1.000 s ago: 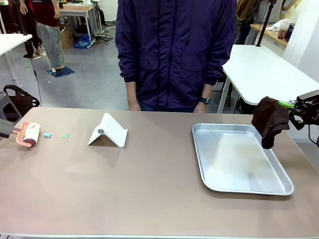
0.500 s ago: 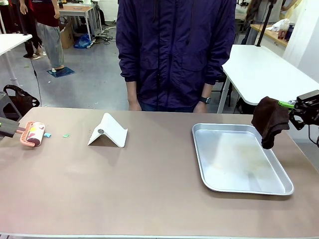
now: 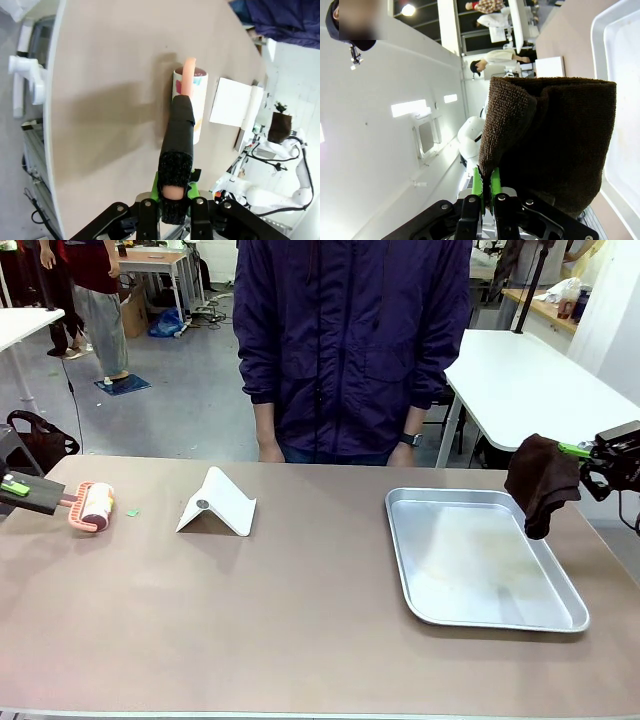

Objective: Clean the surface of the table.
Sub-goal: Clean the area not pointed to by the person.

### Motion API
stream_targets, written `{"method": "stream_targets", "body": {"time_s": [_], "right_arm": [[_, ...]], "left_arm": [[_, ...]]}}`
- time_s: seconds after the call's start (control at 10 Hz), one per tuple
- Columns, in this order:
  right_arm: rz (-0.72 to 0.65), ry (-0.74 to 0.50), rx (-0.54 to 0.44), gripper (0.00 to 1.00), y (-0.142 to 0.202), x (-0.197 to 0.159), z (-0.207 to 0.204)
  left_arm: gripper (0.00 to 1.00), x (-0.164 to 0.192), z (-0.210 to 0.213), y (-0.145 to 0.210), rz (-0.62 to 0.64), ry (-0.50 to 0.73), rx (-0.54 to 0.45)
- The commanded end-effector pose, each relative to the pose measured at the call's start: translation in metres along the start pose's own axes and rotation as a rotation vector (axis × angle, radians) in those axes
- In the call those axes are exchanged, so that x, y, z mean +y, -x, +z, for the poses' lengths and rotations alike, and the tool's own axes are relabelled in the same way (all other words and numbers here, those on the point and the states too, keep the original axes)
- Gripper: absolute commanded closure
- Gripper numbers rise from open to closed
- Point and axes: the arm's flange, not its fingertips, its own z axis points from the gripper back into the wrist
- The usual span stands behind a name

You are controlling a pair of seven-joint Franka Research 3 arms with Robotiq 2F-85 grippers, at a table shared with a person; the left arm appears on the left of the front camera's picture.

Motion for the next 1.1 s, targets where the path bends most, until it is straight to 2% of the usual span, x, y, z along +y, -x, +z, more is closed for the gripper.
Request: {"method": "stream_targets", "body": {"time_s": [0.0,0.5,0.8,1.0], "right_arm": [[-0.012,-0.009,-0.001,0.93,0.001,0.006,0.0],[-0.012,-0.009,-0.001,0.93,0.001,0.006,0.0],[-0.012,-0.009,-0.001,0.93,0.001,0.006,0.0],[-0.012,-0.009,-0.001,0.93,0.001,0.006,0.0]], "left_arm": [[0.78,-0.001,-0.03,0.007,0.01,-0.038,0.041],[0.78,-0.039,-0.095,0.007,-0.042,-0.09,0.126],[0.78,-0.049,-0.093,0.006,-0.045,-0.046,0.146],[0.78,-0.059,-0.075,0.012,-0.082,0.015,0.123]]}}
